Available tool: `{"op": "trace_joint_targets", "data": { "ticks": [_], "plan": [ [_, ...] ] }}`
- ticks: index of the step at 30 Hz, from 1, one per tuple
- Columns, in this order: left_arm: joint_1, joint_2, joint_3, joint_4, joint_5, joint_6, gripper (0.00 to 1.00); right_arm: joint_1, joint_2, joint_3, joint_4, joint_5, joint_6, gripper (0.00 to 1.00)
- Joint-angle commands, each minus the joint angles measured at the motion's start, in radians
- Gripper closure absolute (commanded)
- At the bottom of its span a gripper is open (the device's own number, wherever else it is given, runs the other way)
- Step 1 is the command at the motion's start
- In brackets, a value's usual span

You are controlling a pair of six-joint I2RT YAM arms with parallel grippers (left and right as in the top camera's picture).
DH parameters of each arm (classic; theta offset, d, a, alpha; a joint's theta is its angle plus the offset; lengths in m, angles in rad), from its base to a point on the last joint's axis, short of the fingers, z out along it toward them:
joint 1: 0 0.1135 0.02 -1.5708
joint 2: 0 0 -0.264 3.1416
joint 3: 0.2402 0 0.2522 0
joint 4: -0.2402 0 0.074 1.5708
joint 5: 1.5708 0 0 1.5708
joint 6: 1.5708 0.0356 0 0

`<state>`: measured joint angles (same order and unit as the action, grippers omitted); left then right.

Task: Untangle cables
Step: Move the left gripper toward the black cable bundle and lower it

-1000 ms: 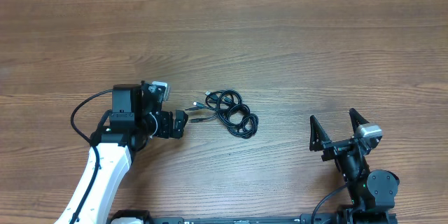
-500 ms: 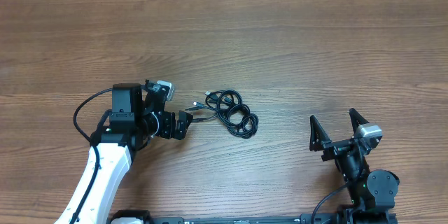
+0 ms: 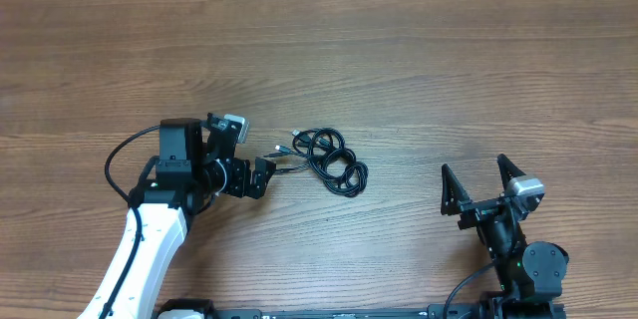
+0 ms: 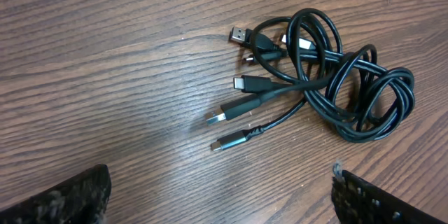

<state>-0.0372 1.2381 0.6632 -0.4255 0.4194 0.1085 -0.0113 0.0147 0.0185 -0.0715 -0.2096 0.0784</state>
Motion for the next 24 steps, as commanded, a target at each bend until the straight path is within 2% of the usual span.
{"op": "trace_joint_targets", "data": {
  "ticks": [1,24],
  "plan": [
    [0.002,0.004,0.027,0.004,0.027,0.018,0.00,-0.001,-0.008,-0.010,0.006,0.007,-0.001,0.00],
    [0.002,0.004,0.027,0.008,0.053,0.015,0.00,-0.001,-0.008,-0.010,0.006,0.007,-0.001,0.00]
  ]
}}
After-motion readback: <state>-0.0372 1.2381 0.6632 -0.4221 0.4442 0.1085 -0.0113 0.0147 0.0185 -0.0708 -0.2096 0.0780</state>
